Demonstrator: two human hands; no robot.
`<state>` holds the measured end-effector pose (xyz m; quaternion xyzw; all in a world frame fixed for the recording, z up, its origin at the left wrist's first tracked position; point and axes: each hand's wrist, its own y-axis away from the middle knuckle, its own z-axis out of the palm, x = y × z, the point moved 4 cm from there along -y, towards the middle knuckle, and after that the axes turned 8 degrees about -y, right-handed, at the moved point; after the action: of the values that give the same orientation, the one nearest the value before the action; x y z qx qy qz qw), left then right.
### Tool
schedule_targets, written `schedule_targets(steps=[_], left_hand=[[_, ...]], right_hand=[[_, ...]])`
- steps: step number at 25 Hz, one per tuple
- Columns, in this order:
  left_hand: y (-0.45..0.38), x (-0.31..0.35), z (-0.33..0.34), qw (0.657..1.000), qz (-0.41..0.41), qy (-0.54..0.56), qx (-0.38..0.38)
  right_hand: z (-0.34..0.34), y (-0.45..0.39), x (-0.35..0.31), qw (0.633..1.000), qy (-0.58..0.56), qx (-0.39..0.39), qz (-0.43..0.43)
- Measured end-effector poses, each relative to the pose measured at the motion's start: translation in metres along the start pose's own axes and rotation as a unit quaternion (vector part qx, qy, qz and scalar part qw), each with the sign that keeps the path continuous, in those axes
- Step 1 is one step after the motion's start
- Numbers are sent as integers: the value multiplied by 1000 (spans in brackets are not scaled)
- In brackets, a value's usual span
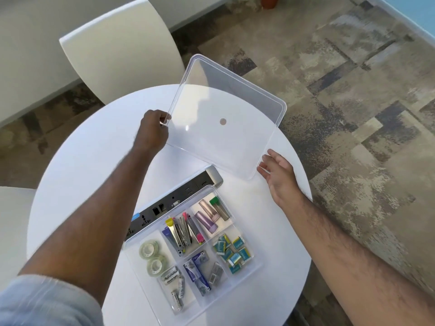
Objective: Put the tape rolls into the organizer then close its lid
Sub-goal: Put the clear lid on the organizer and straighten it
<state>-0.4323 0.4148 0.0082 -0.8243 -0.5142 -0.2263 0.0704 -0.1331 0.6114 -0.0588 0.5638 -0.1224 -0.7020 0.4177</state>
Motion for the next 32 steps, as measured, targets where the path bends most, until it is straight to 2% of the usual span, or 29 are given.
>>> schedule_targets(steps=[6, 11, 16, 19, 21, 23, 25, 29, 32], left_hand=[[72, -21, -53, 991, 8, 85, 105], [130, -45, -87, 982, 4, 111, 153], [185, -70, -99, 982, -18, 108, 152], [224, -90, -96, 979, -45, 113, 161], [251, -102, -86, 973, -43, 161, 158], [272, -111, -76, 955, -70, 245, 151], [289, -116, -69, 945, -94, 274, 153], [320, -125, -62, 956, -91, 229, 157], [337, -140, -51, 960, -165, 203, 100]], right_hand=[[24, 39, -18, 996, 57, -52, -47], [36, 74, -19, 996, 36, -84, -13], [27, 104, -6, 983, 15, -155, 93], [17, 117, 2, 967, 66, -207, 135], [9, 123, 5, 957, 89, -232, 152], [1, 128, 6, 949, 110, -255, 150], [-2, 135, 8, 942, 154, -262, 139], [-2, 152, 13, 928, 220, -280, 107], [-2, 160, 12, 914, 244, -311, 91]])
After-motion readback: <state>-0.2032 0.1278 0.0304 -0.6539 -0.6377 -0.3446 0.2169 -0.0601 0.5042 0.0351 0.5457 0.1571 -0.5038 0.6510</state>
